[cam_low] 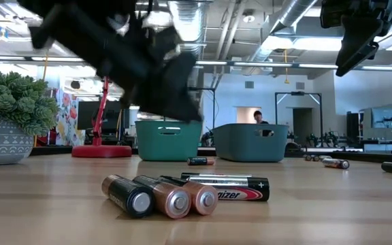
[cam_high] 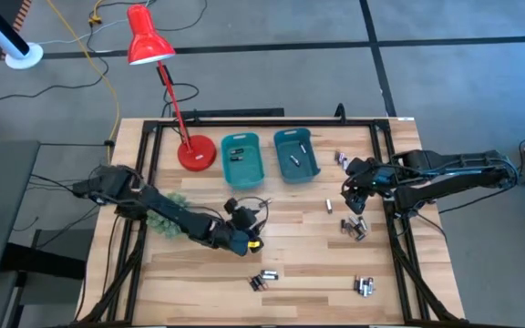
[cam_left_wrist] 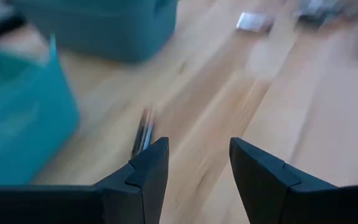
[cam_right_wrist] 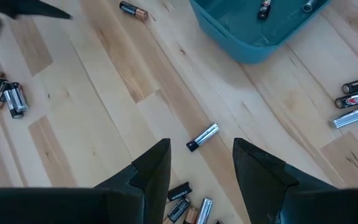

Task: Sort batteries
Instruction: Put the black battery into the green bin

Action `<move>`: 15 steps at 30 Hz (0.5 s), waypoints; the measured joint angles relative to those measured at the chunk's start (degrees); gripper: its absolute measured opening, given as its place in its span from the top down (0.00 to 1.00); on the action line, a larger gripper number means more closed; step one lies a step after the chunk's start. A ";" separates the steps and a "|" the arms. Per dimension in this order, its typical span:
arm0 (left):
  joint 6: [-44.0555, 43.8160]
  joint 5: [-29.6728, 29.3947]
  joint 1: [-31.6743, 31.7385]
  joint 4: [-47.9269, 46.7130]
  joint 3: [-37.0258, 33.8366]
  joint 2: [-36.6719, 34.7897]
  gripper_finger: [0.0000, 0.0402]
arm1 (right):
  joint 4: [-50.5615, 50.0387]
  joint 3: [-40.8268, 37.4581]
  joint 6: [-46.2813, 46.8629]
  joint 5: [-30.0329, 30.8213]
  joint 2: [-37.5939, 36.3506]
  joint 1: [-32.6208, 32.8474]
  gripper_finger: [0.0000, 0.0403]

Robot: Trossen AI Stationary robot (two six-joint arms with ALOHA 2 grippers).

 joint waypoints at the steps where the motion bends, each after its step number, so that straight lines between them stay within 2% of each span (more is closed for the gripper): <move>1: -0.72 -0.09 -0.01 -0.10 -0.09 1.44 0.59 | 0.00 0.00 0.00 0.00 0.00 0.00 0.53; 3: -2.51 -0.30 -0.01 0.14 -0.04 3.58 0.59 | 0.00 0.00 0.00 0.00 0.00 0.00 0.53; 9: -5.80 -5.89 0.58 -1.26 -0.06 6.12 0.59 | 0.00 0.00 0.02 0.00 0.00 0.00 0.53; 12: -5.18 -5.99 1.70 -1.36 -0.34 6.83 0.60 | 0.02 0.00 0.02 -0.02 0.00 0.00 0.53; 15: -6.32 -3.49 3.50 0.19 -0.95 8.12 0.60 | 0.02 0.00 0.03 -0.02 0.00 0.00 0.53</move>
